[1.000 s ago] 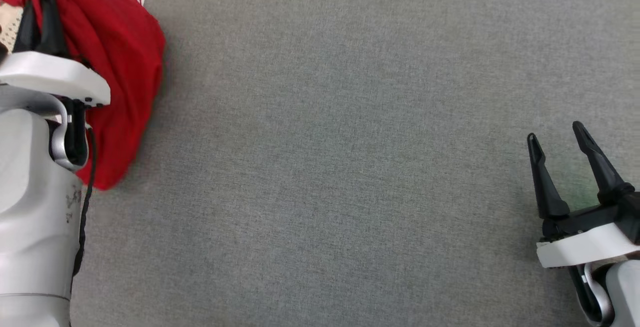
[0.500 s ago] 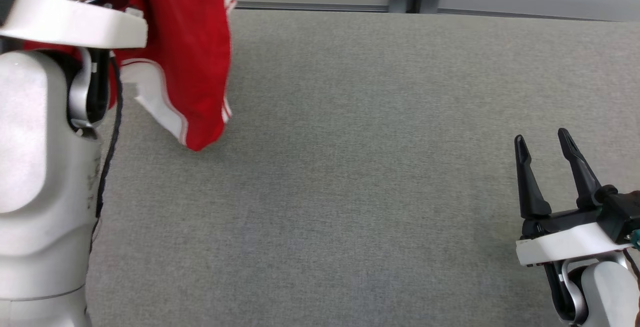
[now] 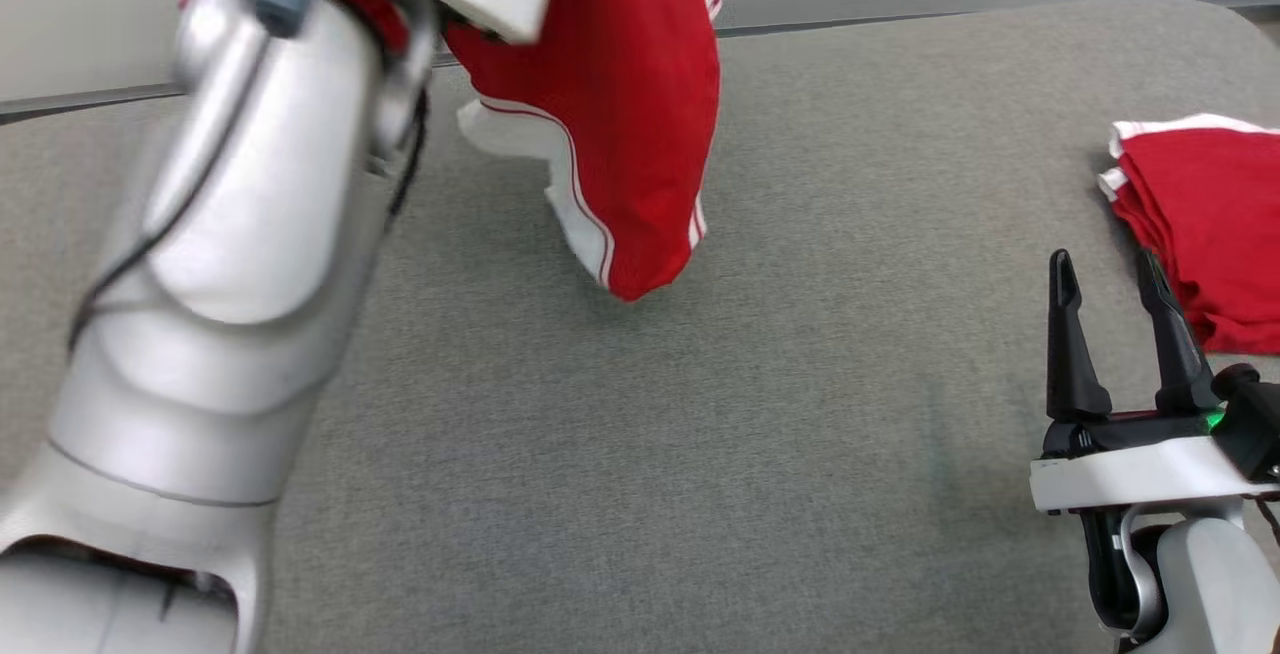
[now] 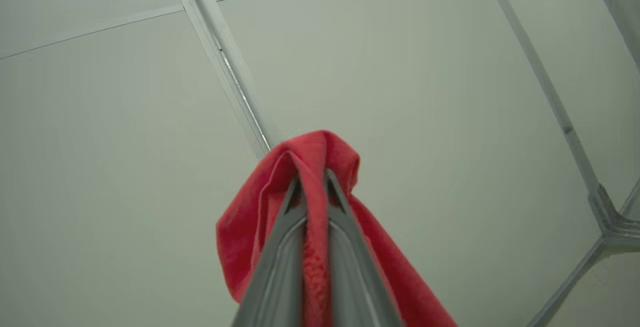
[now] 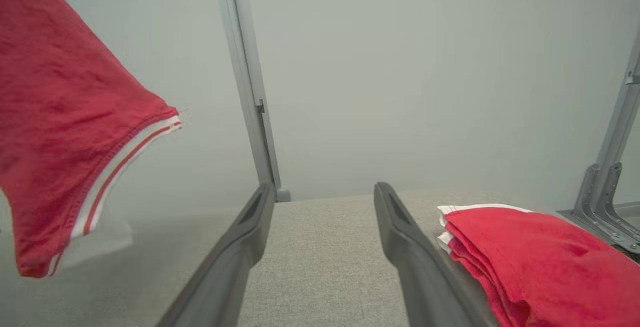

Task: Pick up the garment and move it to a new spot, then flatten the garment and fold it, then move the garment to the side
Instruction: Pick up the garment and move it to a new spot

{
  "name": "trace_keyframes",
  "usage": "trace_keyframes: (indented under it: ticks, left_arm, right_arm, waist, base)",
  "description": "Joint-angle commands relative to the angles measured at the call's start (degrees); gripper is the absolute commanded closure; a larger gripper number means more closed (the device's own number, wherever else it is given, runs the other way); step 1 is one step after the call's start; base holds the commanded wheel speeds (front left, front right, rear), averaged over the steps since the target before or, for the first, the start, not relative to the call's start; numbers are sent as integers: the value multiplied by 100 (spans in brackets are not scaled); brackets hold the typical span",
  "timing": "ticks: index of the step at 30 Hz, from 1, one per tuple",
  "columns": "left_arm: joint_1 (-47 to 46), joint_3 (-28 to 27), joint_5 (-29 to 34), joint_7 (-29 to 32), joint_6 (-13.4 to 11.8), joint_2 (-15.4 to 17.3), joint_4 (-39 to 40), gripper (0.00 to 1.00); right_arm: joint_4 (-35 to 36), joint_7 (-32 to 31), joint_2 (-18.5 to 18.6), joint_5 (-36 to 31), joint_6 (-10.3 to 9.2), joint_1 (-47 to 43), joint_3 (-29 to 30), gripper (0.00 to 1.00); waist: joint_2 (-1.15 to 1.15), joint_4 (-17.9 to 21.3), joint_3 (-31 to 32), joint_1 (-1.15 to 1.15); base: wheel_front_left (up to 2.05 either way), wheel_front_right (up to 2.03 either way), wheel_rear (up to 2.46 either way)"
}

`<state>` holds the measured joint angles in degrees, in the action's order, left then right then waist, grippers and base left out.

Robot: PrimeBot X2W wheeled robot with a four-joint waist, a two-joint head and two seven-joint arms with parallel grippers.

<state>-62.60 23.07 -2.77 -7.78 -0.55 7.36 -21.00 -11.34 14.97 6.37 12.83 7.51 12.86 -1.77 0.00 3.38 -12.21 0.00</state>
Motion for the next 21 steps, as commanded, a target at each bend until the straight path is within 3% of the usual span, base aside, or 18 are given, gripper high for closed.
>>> trace_keyframes:
  ticks: [1, 6, 11, 12, 13, 14, 18, 21]
  left_arm:
    - [77, 249, 168, -12, 41, -65, -112, 100]
    - [622, 1409, 225, -98, 32, -400, -636, 100]
    - [1243, 3136, -678, -17, -197, -425, -532, 100]
    - [1341, 3430, -872, 25, -280, -418, -501, 73]
    - [1397, 3719, -1033, 71, -344, -416, -482, 24]
    - [1419, 3955, -1208, 99, -407, -417, -453, 0]
    - [1458, 4525, -1725, 97, -480, -432, -357, 0]
    - [1303, 4844, -1962, 94, -387, -427, -375, 0]
  right_arm:
    - [9, 29, -19, 24, -3, -35, 40, 0]
    - [13, 29, -73, 75, -3, 62, 3, 0]
    - [-18, 30, -111, 129, -3, 195, 18, 0]
    - [-24, 30, -119, 135, -3, 226, 19, 0]
    - [-27, 30, -127, 143, -3, 248, 24, 0]
    - [-36, 30, -131, 162, -3, 263, 26, 0]
    - [-53, 30, -139, 193, -3, 282, 35, 0]
    - [-62, 30, -127, 192, -3, 270, 67, 0]
  waist:
    - [0, 230, -32, 0]
    - [0, 500, -152, 0]
    - [0, 736, -253, 0]
    - [0, 763, -267, 0]
    - [0, 781, -275, 0]
    - [0, 794, -282, 0]
    - [0, 778, -310, 0]
    - [0, 650, -308, 0]
  base:
    - [0, 0, 0]
    - [0, 0, 0]
    - [0, 0, 0]
    - [0, 0, 0]
    - [0, 0, 0]
    - [0, 0, 0]
    - [0, 0, 0]
    - [0, 0, 0]
